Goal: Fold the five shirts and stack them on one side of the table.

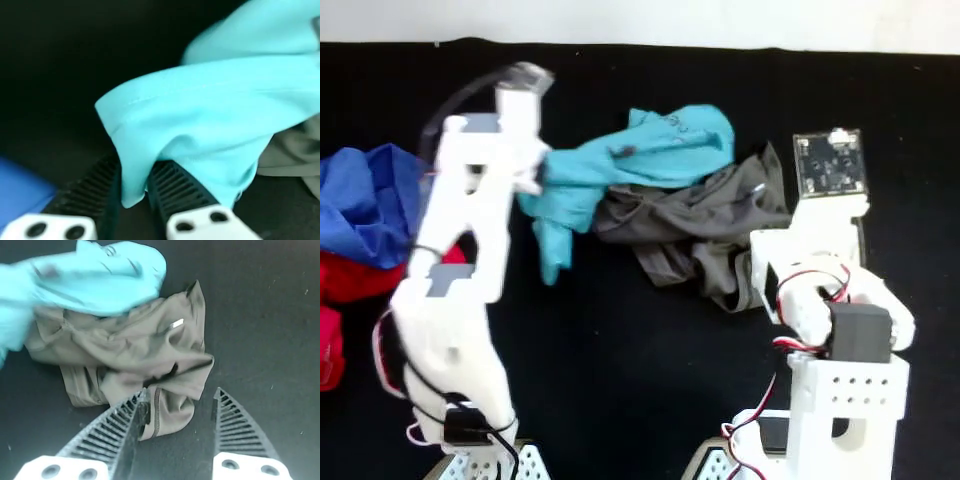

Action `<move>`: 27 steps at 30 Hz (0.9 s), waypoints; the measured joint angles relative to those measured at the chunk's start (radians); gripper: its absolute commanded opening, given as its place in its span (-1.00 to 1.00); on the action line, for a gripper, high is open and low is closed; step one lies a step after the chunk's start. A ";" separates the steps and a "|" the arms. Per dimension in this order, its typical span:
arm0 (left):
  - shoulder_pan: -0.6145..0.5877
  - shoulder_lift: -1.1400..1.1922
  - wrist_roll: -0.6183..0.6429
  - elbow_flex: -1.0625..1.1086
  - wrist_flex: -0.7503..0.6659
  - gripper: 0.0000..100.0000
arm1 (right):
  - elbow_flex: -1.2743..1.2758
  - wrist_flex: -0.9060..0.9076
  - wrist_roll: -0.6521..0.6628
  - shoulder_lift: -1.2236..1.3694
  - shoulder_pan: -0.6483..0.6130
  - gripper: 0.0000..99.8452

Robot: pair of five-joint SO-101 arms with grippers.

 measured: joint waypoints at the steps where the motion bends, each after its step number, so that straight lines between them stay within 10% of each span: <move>1: -0.037 -0.038 0.000 0.000 0.003 -0.99 | 0.014 -0.006 0.000 0.000 0.000 -0.59; 14: -0.611 -0.637 -0.127 0.012 -0.115 -0.99 | 0.031 -0.011 0.000 0.000 0.000 -0.60; 27: -1.028 -0.508 -0.262 0.014 -0.508 -0.99 | 0.031 -0.011 0.000 0.000 0.000 -0.60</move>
